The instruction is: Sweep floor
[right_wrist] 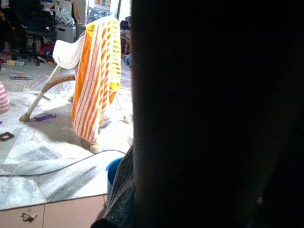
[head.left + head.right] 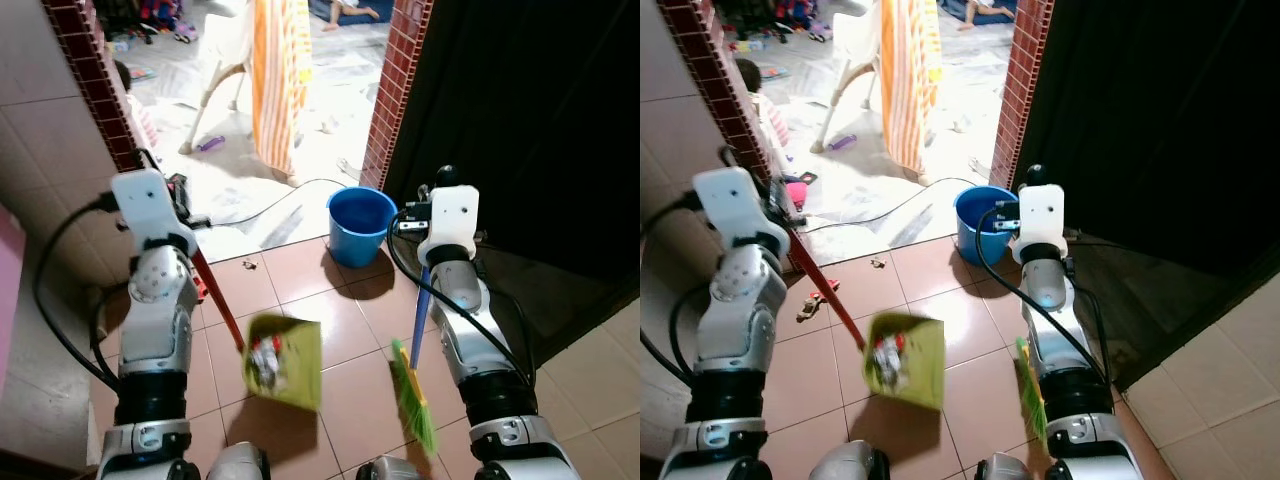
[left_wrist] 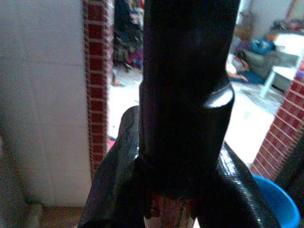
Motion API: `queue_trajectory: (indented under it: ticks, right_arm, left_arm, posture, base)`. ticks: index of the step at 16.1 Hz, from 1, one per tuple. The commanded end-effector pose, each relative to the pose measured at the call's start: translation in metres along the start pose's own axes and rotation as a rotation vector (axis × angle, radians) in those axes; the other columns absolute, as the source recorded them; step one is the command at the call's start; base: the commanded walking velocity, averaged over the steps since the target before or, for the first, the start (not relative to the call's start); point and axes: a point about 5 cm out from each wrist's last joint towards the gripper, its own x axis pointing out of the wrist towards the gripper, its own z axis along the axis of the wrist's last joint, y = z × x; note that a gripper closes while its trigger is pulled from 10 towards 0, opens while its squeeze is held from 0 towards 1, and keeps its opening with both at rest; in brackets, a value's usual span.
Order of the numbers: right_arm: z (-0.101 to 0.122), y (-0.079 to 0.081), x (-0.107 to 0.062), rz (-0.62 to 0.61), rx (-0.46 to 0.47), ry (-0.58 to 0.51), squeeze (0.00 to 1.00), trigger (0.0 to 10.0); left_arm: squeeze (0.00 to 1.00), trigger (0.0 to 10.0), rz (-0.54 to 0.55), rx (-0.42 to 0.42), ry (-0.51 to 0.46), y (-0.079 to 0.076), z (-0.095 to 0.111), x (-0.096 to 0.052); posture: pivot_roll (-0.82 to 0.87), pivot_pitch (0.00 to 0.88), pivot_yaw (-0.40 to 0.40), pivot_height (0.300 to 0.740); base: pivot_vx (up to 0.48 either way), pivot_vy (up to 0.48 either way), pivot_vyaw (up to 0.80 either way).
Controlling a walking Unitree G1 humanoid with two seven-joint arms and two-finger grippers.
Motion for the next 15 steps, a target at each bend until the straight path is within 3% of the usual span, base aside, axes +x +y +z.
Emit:
queue_trajectory:
  ticks: [1,3,5,8,11,15]
  right_arm:
    - [0.016,-0.007,0.004,-0.029,-0.009,-0.079,0.0,10.0]
    - [0.018,-0.009,0.005,-0.034,-0.008,-0.081,0.0,10.0]
    - [0.017,-0.009,0.005,-0.031,-0.007,-0.077,0.0,10.0]
    - [0.016,-0.005,0.005,-0.008,-0.005,-0.071,0.0,10.0]
    - [0.016,-0.002,0.006,0.006,0.0,-0.07,0.0,10.0]
    - [0.013,-0.001,0.003,0.025,0.0,-0.059,0.0,10.0]
  left_arm:
    - [0.0,10.0,0.029,0.001,-0.125,-0.001,0.027,0.006]
    - [0.0,10.0,0.068,-0.005,-0.156,0.003,0.036,0.009]
    - [0.0,10.0,0.1,-0.066,-0.176,0.004,0.047,0.014]
    - [0.0,10.0,0.126,-0.139,-0.235,0.003,0.07,0.021]
    - [0.0,10.0,0.117,-0.152,-0.262,-0.001,0.077,0.024]
    - [0.0,10.0,0.102,-0.175,-0.272,-0.008,0.08,0.025]
  posture:
    - [0.01,0.0,0.001,0.74]
    - [0.01,0.0,0.0,0.74]
    - [0.01,0.003,-0.005,0.74]
    - [0.0,0.006,-0.014,0.74]
    - [0.0,0.006,-0.016,0.74]
    - [0.0,0.007,-0.02,0.74]
  base:
    - [0.0,0.0,0.0]
    - [0.0,0.0,0.0]
    - [0.0,0.0,-0.62]
    - [0.0,0.0,0.0]
    - [0.0,0.0,0.0]
    - [0.364,0.0,0.0]
